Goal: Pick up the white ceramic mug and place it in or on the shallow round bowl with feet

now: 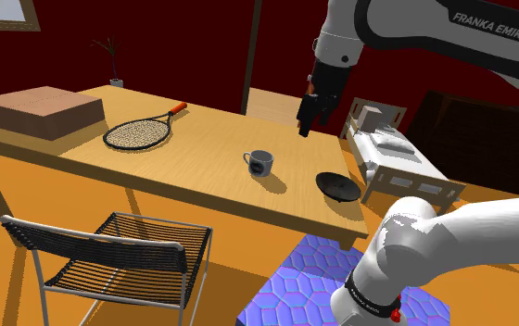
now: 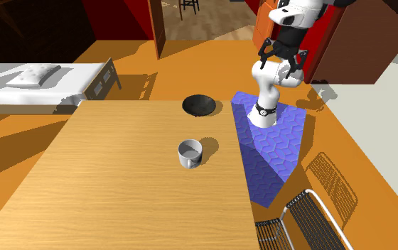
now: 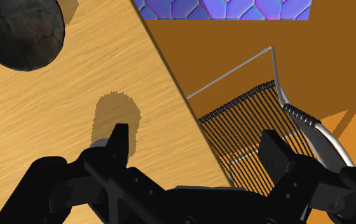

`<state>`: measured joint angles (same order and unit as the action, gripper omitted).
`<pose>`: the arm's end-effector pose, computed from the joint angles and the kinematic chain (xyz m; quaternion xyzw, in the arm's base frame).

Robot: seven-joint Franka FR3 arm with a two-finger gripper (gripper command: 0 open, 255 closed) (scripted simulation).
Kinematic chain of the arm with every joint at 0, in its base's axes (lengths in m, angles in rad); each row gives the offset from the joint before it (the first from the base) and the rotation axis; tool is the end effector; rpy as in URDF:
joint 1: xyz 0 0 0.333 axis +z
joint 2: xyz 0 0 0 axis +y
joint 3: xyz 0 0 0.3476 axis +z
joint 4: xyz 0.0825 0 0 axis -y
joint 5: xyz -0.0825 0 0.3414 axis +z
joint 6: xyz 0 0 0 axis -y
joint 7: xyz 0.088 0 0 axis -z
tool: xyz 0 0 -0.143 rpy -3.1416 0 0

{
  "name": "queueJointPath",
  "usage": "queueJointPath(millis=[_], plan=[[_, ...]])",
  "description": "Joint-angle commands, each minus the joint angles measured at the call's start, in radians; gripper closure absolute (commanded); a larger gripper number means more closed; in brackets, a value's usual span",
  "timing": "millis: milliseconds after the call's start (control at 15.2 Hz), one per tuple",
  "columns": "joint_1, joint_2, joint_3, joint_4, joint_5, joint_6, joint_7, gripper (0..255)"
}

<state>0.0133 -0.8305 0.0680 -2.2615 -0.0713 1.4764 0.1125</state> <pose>0.2197 0.0166 0.6191 0.9975 -0.0302 0.0273 0.0583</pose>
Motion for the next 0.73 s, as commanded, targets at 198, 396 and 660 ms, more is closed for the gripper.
queueJointPath(millis=[198,396,660], plan=[[-0.016,0.049,-0.047,-0.032,-0.018,0.083,-0.031,0],[-0.031,0.109,-0.093,-0.052,-0.033,0.165,-0.061,0],[-0.050,0.205,-0.154,-0.062,-0.046,0.273,-0.102,0]])
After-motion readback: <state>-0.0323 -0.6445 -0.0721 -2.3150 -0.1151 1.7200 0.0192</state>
